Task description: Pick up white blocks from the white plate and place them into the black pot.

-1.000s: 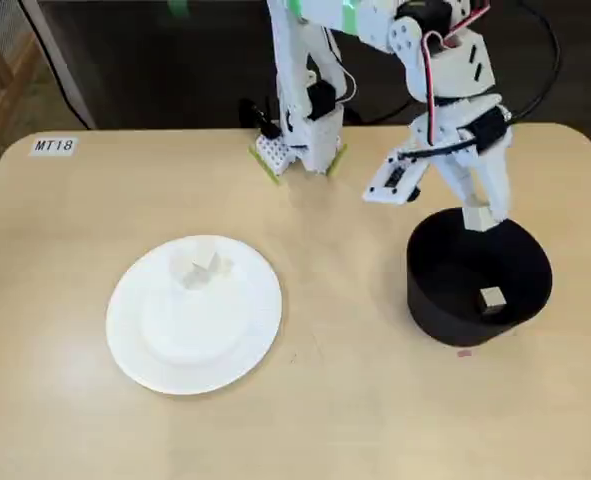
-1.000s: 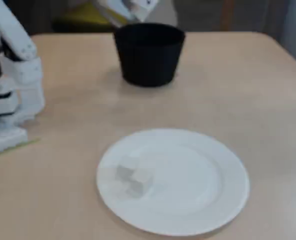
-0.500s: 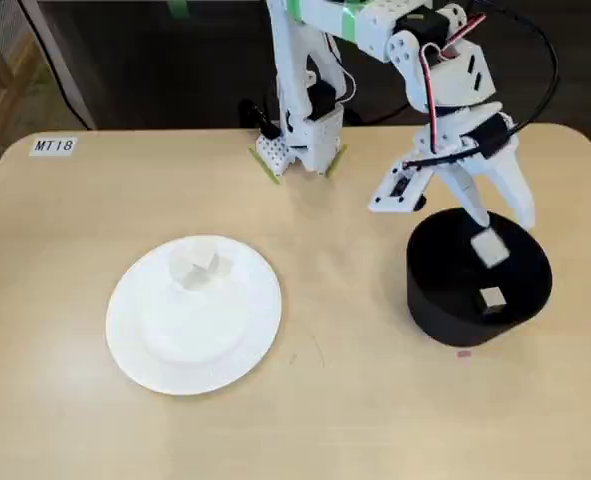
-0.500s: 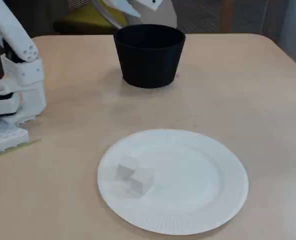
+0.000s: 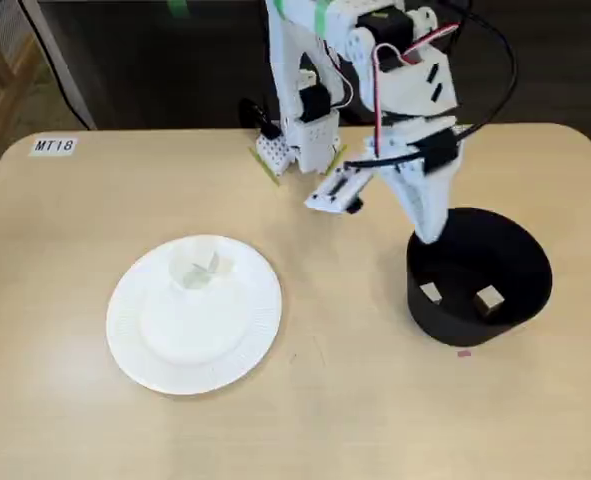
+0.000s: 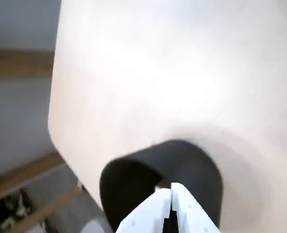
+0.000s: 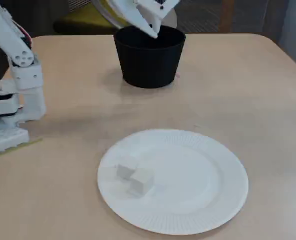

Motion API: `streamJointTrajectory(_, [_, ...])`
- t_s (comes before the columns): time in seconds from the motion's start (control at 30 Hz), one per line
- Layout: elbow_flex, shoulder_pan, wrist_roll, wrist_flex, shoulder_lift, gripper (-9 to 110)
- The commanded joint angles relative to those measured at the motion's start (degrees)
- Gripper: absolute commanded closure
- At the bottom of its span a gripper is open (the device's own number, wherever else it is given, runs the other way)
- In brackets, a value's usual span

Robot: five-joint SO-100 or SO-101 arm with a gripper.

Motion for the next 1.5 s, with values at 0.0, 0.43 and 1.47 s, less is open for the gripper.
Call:
streamJointTrajectory(0.0, [-2.5,13.6,4.9,4.1,3.1,104])
streamJointTrajectory(0.43, [-4.8,38.0,48.3,10.0,-5.5,104])
streamJointTrajectory(1.47, [-14.9,50.9,83.1,19.1,-30.1,99])
